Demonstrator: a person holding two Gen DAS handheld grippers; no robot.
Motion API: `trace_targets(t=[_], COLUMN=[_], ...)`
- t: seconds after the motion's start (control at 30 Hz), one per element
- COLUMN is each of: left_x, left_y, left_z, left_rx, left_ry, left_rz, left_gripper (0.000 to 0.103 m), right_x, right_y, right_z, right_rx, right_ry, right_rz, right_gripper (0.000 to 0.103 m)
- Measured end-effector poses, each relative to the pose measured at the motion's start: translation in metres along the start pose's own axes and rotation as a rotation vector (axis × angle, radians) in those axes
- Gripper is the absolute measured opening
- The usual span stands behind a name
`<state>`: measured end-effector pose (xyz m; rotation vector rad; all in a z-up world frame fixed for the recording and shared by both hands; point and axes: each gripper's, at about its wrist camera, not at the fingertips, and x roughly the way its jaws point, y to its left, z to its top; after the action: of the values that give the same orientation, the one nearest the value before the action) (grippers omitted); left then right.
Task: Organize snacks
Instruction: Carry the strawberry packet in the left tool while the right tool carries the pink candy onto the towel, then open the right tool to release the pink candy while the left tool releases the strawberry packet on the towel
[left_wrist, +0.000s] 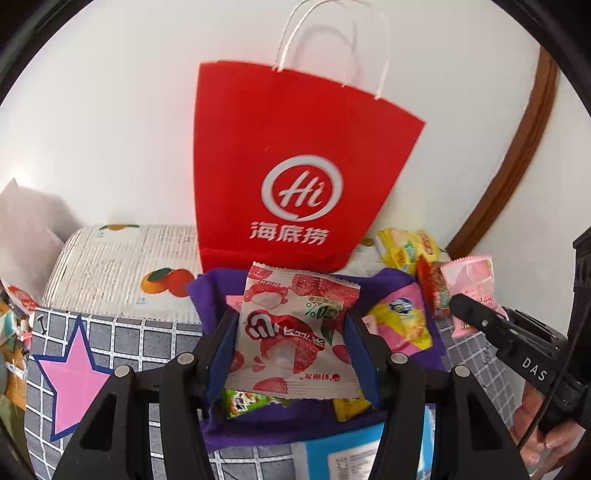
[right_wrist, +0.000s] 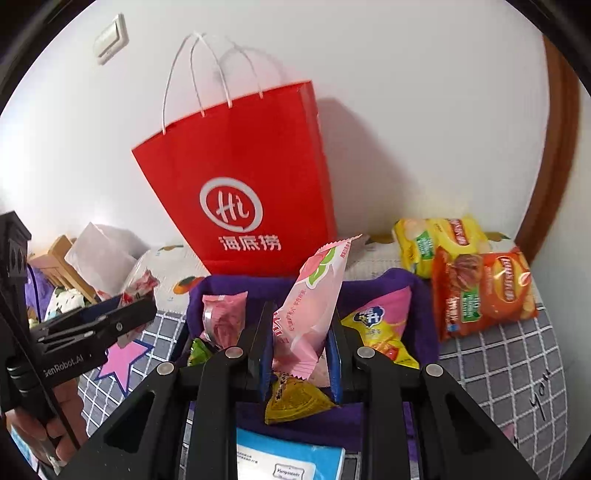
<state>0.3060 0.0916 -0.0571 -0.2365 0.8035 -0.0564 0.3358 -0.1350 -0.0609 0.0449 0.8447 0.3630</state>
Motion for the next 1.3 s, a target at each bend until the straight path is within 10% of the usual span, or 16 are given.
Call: trace_targets(t=[1.3], left_x=[0.04], left_y=[0.029], left_z=[-0.003], left_rx=[-0.058], left_ry=[0.105], left_rz=[-0.018], left_gripper=[0.055], right_x=[0.09], right_y=[-0.017], right_z=[-0.029], right_rx=[-0.005], right_ry=[0.288], right_rz=[-0.002], right_gripper=[0.027])
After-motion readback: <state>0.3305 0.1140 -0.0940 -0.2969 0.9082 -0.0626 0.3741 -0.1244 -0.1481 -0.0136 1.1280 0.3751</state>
